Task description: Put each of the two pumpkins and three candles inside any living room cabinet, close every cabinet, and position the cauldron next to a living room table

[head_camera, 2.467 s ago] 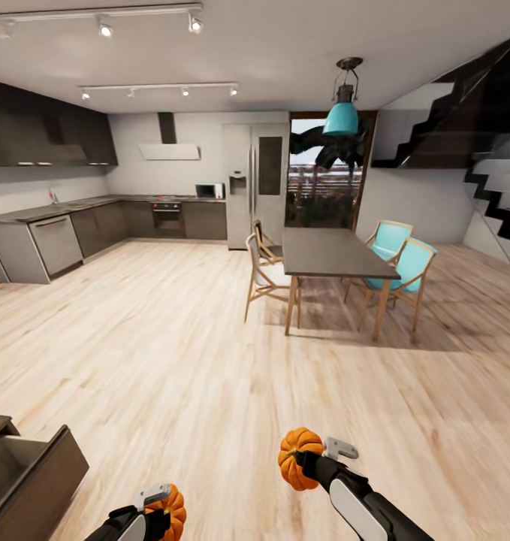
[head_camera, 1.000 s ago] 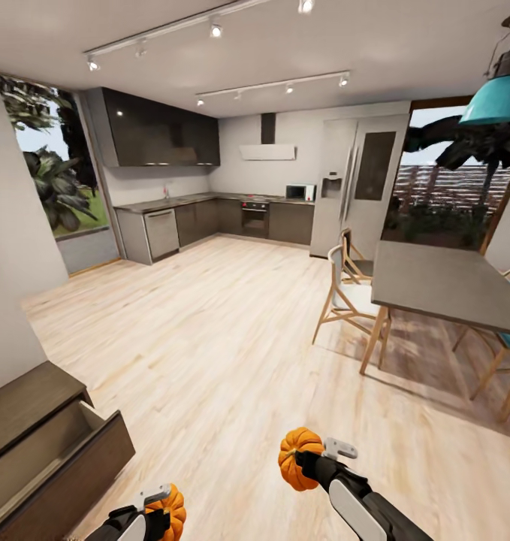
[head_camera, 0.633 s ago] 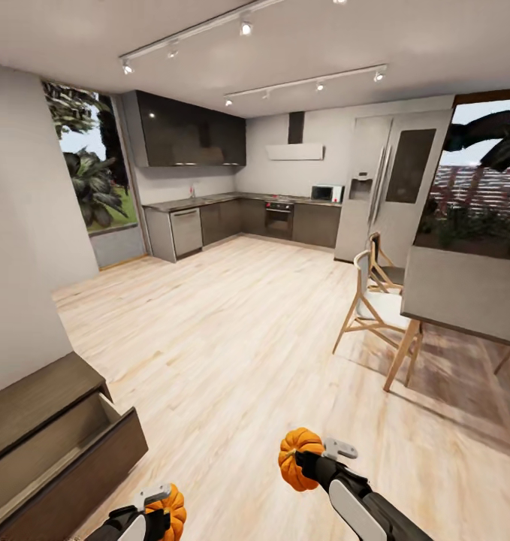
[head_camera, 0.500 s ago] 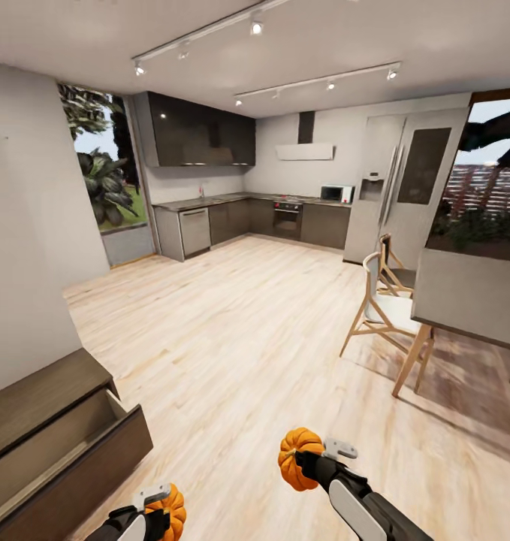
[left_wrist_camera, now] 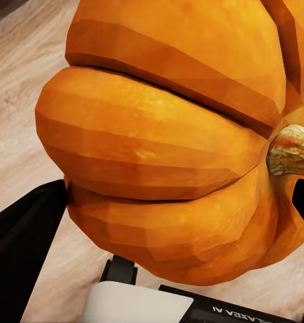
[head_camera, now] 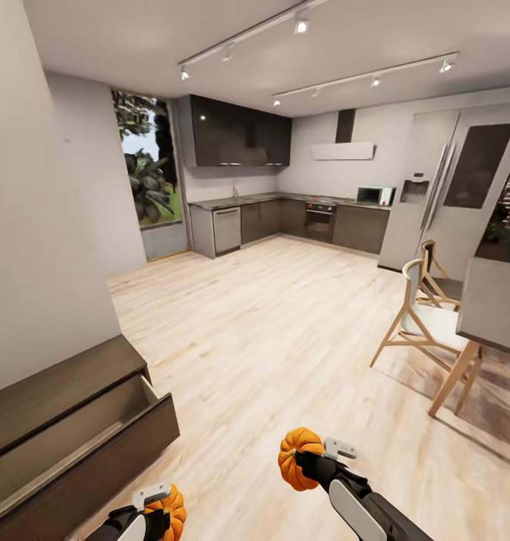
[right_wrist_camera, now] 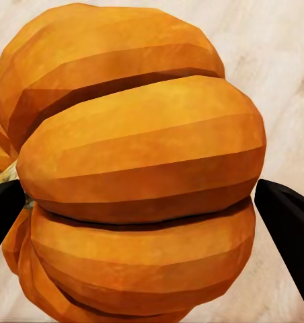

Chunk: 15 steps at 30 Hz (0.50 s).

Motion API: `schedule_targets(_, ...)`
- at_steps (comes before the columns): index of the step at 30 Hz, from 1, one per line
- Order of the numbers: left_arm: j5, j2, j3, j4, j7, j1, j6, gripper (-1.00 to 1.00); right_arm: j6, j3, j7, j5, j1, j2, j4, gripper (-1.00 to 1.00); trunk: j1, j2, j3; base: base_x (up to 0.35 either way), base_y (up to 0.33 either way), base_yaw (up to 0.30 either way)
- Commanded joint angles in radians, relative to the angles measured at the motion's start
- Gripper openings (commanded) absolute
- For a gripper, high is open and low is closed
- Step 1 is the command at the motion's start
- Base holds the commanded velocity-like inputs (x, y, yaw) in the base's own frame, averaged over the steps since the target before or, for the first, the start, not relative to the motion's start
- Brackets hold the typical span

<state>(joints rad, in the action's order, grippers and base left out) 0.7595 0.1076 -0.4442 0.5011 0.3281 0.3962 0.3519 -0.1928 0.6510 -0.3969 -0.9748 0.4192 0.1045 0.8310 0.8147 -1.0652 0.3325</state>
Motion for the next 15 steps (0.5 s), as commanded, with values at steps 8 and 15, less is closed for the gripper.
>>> schedule_targets(8, 0.009, 0.001, -0.009, 0.002, 0.009, 0.001, 0.002, -1.00, -0.003, 0.004, -0.008, -0.004, 0.001, 0.001, 0.003, -1.00, 0.000, -0.001, 0.001, 0.000, 0.000, 0.287)
schedule_targets(15, 0.009, 0.001, -0.008, 0.002, 0.009, 0.001, 0.002, -1.00, -0.003, 0.004, -0.008, -0.004, 0.001, 0.001, 0.003, -1.00, 0.000, -0.001, 0.001, 0.000, -0.007, 0.287)
